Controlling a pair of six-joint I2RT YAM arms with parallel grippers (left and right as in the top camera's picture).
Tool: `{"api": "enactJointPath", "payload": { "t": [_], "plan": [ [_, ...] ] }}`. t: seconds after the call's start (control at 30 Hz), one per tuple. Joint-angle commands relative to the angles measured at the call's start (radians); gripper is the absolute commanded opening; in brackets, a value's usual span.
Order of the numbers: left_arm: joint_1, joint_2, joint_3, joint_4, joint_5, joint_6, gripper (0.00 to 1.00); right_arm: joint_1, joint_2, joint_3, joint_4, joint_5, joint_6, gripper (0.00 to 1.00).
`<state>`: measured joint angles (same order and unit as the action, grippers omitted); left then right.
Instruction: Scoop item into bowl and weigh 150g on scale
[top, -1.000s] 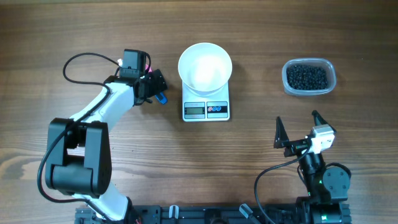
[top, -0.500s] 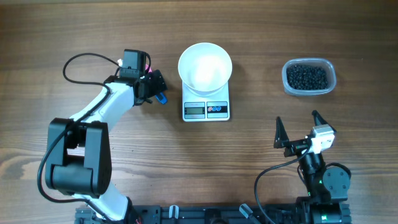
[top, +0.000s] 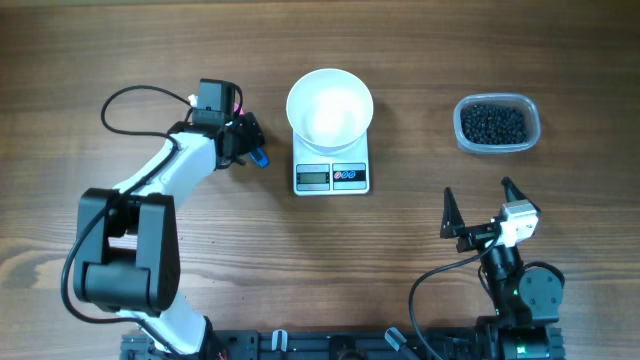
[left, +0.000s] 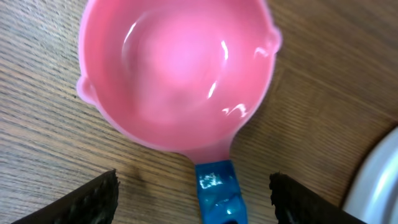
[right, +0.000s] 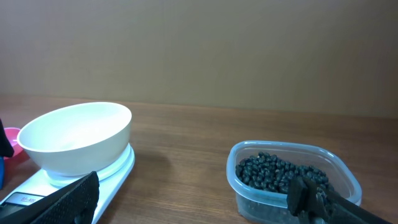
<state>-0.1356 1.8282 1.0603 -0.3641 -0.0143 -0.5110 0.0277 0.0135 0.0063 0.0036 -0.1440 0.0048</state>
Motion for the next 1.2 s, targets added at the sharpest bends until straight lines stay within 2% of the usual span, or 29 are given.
{"api": "enactJointPath", "payload": {
  "t": [0.0, 0.07, 0.13, 0.3, 0.4, 0.63, 0.8, 1.17],
  "plan": [
    [0.002, 0.04, 0.004, 0.018, -0.013, -0.026, 0.61, 0.0, -0.003, -0.001, 0.004, 0.014, -0.002, 1.0],
    [-0.002, 0.049, 0.004, 0.027, -0.014, -0.025, 0.54, 0.0, -0.003, -0.001, 0.004, 0.014, -0.002, 1.0],
    [-0.005, 0.066, 0.004, 0.03, -0.013, -0.025, 0.57, 0.0, -0.003, -0.001, 0.004, 0.014, -0.002, 1.0],
    [-0.008, 0.084, 0.004, 0.021, -0.029, -0.02, 0.56, 0.0, -0.003, -0.001, 0.004, 0.014, -0.002, 1.0],
    [-0.008, 0.084, 0.004, 0.008, -0.096, -0.02, 0.44, 0.0, -0.003, -0.001, 0.004, 0.014, -0.002, 1.0],
    [-0.008, 0.084, 0.004, 0.061, -0.1, -0.021, 0.46, 0.0, -0.003, -0.001, 0.004, 0.014, -0.002, 1.0],
    [-0.016, 0.084, 0.004, 0.036, -0.099, -0.021, 0.28, 0.0, -0.003, -0.001, 0.004, 0.014, -0.003, 1.0],
    [-0.019, 0.084, 0.004, 0.036, -0.099, -0.021, 0.27, 0.0, -0.003, -0.001, 0.004, 0.014, -0.003, 1.0]
  ]
}}
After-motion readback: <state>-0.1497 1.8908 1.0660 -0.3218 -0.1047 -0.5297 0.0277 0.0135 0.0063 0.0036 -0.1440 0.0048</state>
